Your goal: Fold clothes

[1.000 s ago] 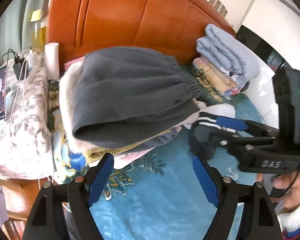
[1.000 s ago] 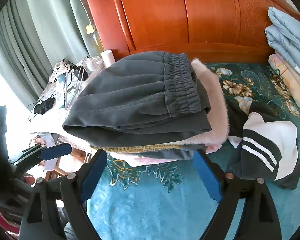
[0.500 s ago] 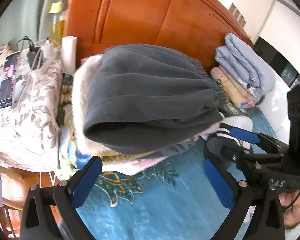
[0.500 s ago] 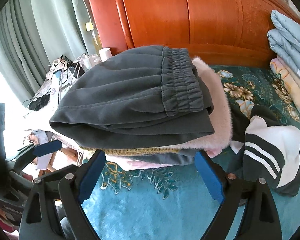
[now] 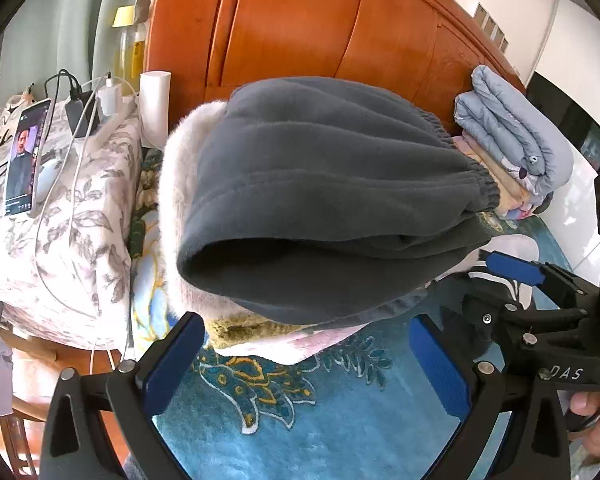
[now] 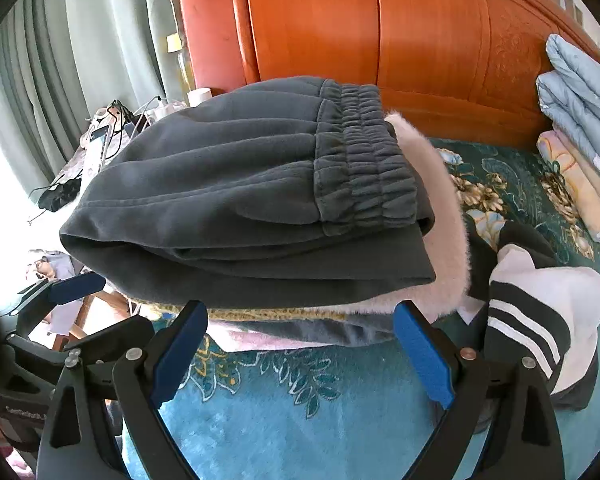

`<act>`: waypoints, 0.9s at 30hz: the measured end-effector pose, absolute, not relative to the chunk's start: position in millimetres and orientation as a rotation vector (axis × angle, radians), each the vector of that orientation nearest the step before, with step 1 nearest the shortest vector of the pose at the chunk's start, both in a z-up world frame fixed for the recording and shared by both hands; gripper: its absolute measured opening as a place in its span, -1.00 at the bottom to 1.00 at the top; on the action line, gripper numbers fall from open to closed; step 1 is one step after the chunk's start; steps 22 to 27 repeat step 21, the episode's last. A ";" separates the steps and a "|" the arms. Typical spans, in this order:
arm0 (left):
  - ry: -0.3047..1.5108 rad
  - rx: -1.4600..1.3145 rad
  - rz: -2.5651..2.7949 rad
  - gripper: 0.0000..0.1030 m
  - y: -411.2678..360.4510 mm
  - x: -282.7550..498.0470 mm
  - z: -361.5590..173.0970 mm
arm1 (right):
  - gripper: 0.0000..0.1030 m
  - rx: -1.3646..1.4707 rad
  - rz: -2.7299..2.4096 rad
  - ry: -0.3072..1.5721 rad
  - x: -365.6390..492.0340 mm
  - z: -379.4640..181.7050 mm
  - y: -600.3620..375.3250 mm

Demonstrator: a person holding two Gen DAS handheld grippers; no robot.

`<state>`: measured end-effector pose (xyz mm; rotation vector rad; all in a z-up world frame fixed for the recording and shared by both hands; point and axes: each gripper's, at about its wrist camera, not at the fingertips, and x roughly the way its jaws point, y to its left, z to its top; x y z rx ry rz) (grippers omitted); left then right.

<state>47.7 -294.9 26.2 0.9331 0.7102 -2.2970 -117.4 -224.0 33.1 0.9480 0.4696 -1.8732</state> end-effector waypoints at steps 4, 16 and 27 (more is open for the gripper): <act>0.713 0.929 -2.297 1.00 -296.3 46.4 22.4 | 0.84 0.947 -1.868 0.488 -119.0 30.1 -228.1; 0.740 0.925 -2.296 1.00 -298.0 42.6 14.1 | 0.84 0.962 -1.858 0.506 -124.1 25.1 -230.2; 0.742 0.914 -2.293 1.00 -297.0 42.8 13.7 | 0.84 0.968 -1.857 0.505 -124.5 23.1 -231.5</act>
